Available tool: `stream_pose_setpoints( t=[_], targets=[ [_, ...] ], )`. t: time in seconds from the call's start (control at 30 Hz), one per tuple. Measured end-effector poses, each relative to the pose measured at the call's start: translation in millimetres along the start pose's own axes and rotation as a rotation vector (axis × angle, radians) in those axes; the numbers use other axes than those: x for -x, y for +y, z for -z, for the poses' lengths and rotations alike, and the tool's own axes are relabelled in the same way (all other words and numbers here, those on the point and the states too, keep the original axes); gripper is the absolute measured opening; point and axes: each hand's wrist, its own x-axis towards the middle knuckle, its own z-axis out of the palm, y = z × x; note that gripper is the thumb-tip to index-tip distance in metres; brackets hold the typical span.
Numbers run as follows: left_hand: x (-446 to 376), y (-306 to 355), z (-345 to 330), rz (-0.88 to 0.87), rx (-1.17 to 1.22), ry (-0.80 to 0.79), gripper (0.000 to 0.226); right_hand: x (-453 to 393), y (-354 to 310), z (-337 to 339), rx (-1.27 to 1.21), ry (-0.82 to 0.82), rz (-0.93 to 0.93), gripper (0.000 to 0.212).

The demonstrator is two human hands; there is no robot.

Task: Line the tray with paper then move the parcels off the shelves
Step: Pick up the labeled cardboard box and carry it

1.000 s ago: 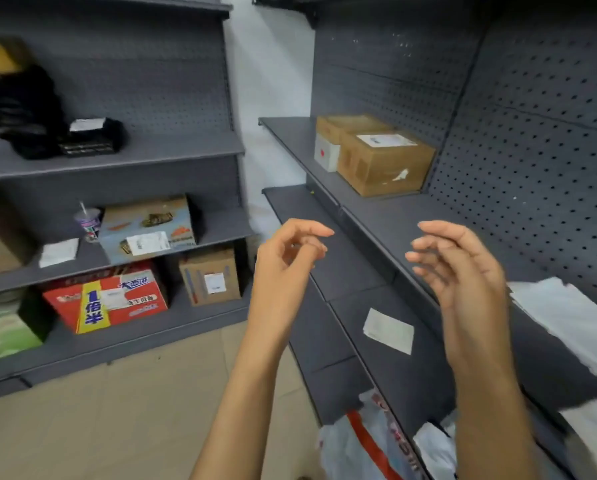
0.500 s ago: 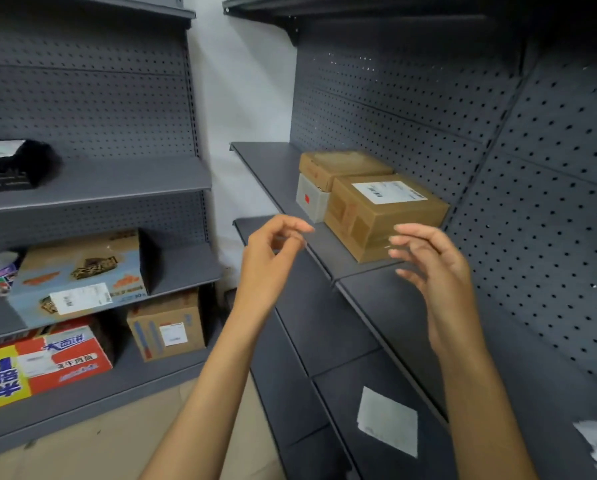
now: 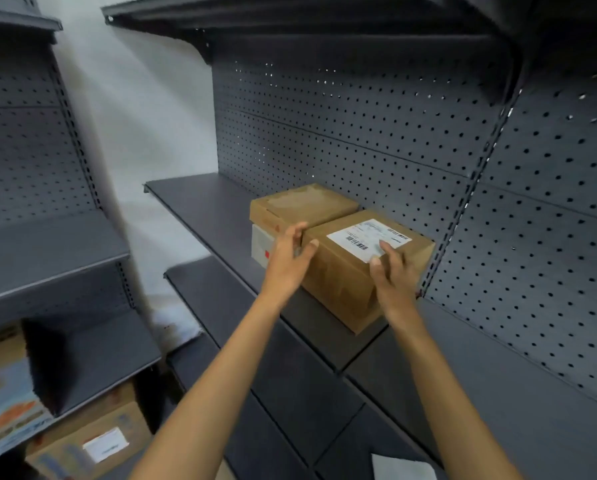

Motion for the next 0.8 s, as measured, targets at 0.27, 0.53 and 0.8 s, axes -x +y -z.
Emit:
stream_pose_setpoints(
  t=[0.27,0.53,0.8],
  targets=[
    [-39.5,-12.7,-4.4,-0.135,-0.424,-0.063,0.056,-21.4,9.6,-27.0,-0.187,0.190,-0.049,0.053],
    [-45.5,-20.1,2.7,-0.213,-0.563,-0.136,0.061,-17.7,7.1,-30.5,-0.271,0.224,-0.042,0.053],
    [-50.4,-34.9,13.5,-0.116,-0.419,-0.200,0.065,-7.5,2.2,-42.9,-0.412,0.297,-0.029,0.061]
  ],
)
